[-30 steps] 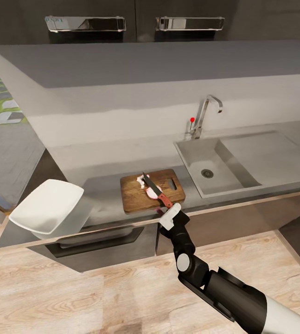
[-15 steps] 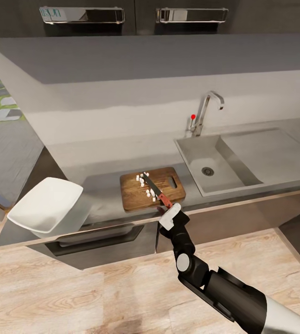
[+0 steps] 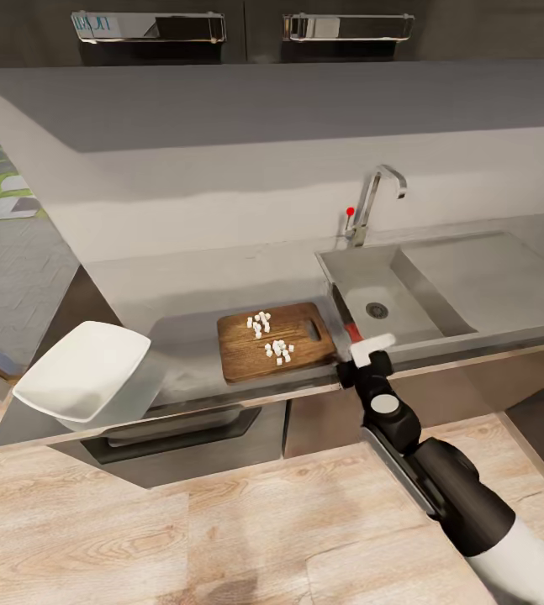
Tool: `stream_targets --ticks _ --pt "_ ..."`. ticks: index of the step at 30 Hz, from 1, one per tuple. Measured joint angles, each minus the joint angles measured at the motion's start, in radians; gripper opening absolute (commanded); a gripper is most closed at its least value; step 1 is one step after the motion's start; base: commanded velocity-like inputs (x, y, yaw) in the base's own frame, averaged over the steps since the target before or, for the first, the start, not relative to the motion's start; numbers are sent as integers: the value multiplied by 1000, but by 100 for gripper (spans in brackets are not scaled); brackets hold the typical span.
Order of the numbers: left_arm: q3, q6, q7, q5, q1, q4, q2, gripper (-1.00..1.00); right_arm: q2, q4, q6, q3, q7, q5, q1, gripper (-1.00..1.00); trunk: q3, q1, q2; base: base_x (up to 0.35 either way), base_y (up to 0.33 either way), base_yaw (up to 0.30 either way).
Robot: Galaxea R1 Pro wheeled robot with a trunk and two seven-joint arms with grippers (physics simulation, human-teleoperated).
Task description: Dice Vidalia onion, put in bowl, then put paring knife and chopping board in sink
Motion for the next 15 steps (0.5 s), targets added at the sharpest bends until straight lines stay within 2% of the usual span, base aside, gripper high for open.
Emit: stream_targets --ticks 1,3,7,11,15 --pt "0 0 0 0 0 0 0 100 -1 0 0 -35 3 -26 0 -100 0 0 0 0 0 0" --pt "0 0 0 0 0 0 0 100 -1 0 -1 -58 28 -45 0 -100 0 0 0 0 0 0" --pt "-1 0 0 0 0 0 0 100 -1 0 -1 -67 68 -50 -1 -100 0 0 0 0 -70 0" --pt "-2 0 0 0 0 0 0 100 -1 0 -1 -68 71 -50 0 -100 0 0 0 34 -274 0" --pt "-2 0 0 0 0 0 0 100 -1 0 -1 -68 71 -50 0 -100 0 0 0 163 -288 0"
